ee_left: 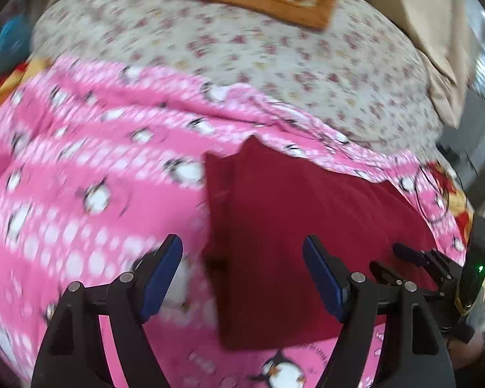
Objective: Fold small clothes
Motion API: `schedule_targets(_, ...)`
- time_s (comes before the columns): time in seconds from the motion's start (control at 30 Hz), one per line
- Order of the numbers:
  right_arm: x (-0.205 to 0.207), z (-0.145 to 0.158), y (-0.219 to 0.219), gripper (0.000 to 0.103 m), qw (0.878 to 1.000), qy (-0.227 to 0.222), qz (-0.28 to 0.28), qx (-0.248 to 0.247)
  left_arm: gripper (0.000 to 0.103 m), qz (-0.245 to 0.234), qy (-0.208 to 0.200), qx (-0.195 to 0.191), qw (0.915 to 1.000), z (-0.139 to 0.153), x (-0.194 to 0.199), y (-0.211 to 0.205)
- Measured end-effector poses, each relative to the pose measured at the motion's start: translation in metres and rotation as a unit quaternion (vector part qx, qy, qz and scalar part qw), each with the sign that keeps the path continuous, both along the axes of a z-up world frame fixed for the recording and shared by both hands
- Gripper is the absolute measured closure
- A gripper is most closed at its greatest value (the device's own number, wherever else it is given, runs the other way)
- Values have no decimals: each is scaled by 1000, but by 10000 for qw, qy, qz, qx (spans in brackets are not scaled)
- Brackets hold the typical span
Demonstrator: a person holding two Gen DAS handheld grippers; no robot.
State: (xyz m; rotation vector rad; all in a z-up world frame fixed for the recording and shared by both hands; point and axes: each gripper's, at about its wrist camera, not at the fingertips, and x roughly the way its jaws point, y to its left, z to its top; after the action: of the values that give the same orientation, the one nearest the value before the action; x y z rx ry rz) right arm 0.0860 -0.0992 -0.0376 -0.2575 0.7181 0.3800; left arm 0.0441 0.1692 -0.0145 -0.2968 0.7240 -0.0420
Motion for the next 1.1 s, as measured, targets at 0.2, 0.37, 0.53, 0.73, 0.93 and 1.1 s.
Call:
schedule_targets(0.2,-5,-5,3,33,9998,-174,-47,-29,40,156,218,-625,9977,-26,-18,1)
schedule_targets(0.37,-8,-4,5,31,9996,-250,-67,-74,40,127,543,-635,9964,-42,-21,-9)
schedule_targets(0.53,-7,-5,4,29,9996,-250,-57,-80,40,95,499,-1139,9922,-47,-38,-8)
schedule_targets(0.73,-6,-4,4,26,9997,-246,-47,-83,40,-165,428,-1913,9804,-52,-43,-7)
schedule_targets(0.93,-6,-4,4,25,9996,-246,-43,-90,40,-80,245,-2310,9726,-53,-23,1)
schedule_targets(1.1,-5,-4,4,25,9997,-244,-39,-88,43,-200,149,-2419,9700,-52,-18,-1)
